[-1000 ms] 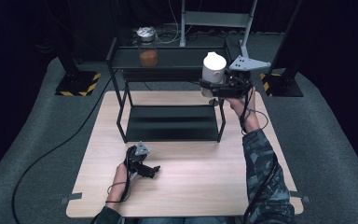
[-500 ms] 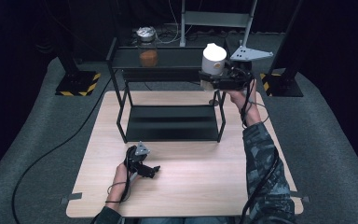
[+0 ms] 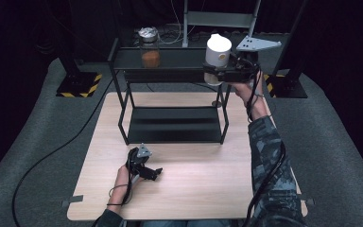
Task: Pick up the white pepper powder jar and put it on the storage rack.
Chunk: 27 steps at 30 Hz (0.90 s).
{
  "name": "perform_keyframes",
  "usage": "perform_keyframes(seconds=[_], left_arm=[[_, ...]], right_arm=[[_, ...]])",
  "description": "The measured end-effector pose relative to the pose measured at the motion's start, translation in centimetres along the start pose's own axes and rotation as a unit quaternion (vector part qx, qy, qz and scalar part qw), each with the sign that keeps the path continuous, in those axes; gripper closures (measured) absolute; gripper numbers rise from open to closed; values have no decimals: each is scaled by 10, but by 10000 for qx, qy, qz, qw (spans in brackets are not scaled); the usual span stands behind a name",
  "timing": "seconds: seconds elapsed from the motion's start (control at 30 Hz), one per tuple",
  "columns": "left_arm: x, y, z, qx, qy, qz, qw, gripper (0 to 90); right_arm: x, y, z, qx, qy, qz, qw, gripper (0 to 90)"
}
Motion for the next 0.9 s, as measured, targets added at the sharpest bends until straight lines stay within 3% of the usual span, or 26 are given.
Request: perform_keyframes(seconds=[0.53,0.9], left_arm=[[0,0,0,6,-9,-3,10000,3],[0,0,0,-8,2,-5,10000,5]], right_arm=[[15,-17,16,232,-125,163,9995,298],[25,-36,20,181,-99,66,9998,298]])
Point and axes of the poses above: each handheld gripper's, and its own axes: y roughly backward along the jaws, x roughly out of its top, z roughly to its right, the point moved 7 cm from there along -y, roughly forward along the jaws, and after that the axes turned 10 degrees about -y, right-handed, at the moved point
